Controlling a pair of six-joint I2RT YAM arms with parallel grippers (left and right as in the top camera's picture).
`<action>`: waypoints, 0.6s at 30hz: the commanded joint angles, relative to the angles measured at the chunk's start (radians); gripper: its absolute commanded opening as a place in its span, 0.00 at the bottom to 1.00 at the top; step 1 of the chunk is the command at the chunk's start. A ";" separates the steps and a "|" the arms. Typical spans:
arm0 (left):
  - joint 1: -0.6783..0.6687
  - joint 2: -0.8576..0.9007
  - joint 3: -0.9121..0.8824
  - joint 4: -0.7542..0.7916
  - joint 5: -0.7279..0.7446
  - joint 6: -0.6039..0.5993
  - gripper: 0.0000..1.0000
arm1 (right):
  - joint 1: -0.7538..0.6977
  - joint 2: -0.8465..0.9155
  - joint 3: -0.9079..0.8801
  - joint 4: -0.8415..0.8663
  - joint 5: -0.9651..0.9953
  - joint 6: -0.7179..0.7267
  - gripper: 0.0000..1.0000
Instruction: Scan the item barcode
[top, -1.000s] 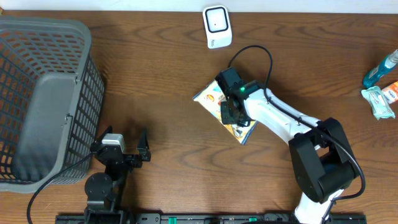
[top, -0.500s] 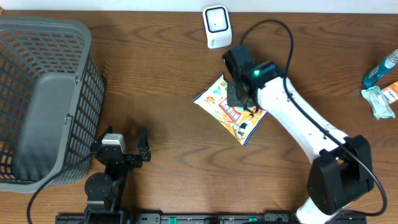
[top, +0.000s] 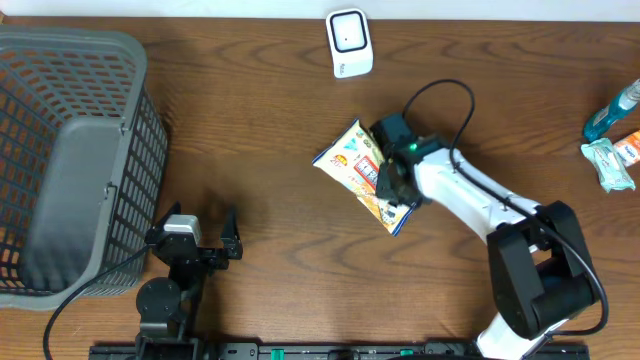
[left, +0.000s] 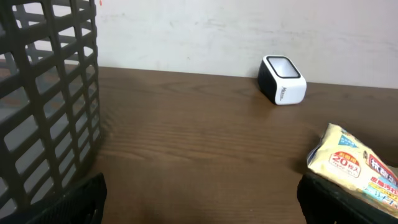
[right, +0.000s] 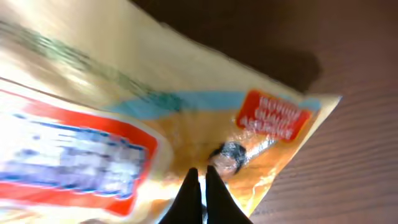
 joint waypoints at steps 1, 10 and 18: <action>-0.003 -0.002 -0.024 -0.019 0.010 0.013 0.98 | -0.003 -0.069 0.147 0.005 -0.082 -0.107 0.01; -0.003 -0.002 -0.024 -0.019 0.010 0.013 0.98 | 0.031 0.005 0.134 0.202 -0.093 -0.159 0.01; -0.003 -0.002 -0.024 -0.019 0.010 0.013 0.98 | 0.024 0.252 0.137 0.325 -0.047 -0.159 0.01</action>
